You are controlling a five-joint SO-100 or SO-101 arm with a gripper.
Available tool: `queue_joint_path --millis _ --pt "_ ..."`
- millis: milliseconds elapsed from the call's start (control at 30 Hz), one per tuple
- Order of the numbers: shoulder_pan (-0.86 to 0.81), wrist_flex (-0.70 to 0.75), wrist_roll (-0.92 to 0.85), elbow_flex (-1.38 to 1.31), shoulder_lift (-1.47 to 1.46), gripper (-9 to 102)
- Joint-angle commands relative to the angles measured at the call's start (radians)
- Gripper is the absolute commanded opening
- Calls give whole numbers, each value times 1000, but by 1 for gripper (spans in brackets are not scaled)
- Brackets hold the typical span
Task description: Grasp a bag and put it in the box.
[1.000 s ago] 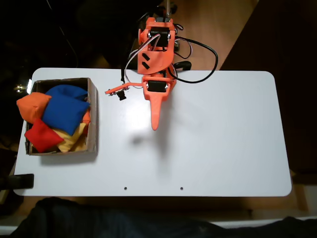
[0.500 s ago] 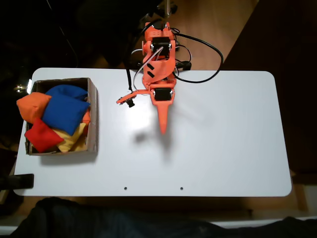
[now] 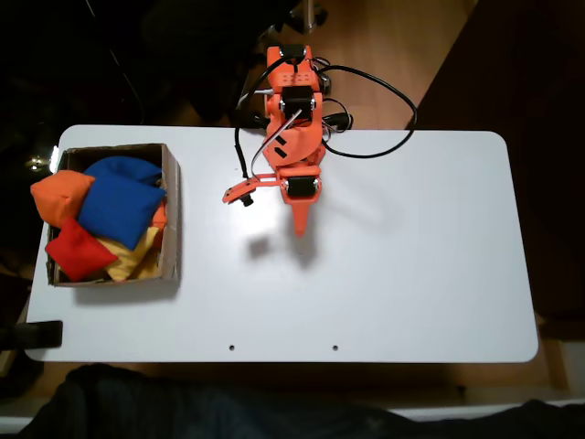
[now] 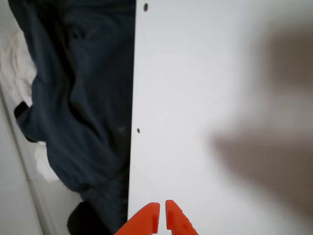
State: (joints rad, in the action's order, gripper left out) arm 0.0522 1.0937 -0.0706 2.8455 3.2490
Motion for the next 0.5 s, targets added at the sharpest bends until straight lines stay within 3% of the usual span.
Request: queue_joint_path --millis 0,467 --pt "9 -6 -6 20 29 0" --pt "8 152 2 94 46 0"
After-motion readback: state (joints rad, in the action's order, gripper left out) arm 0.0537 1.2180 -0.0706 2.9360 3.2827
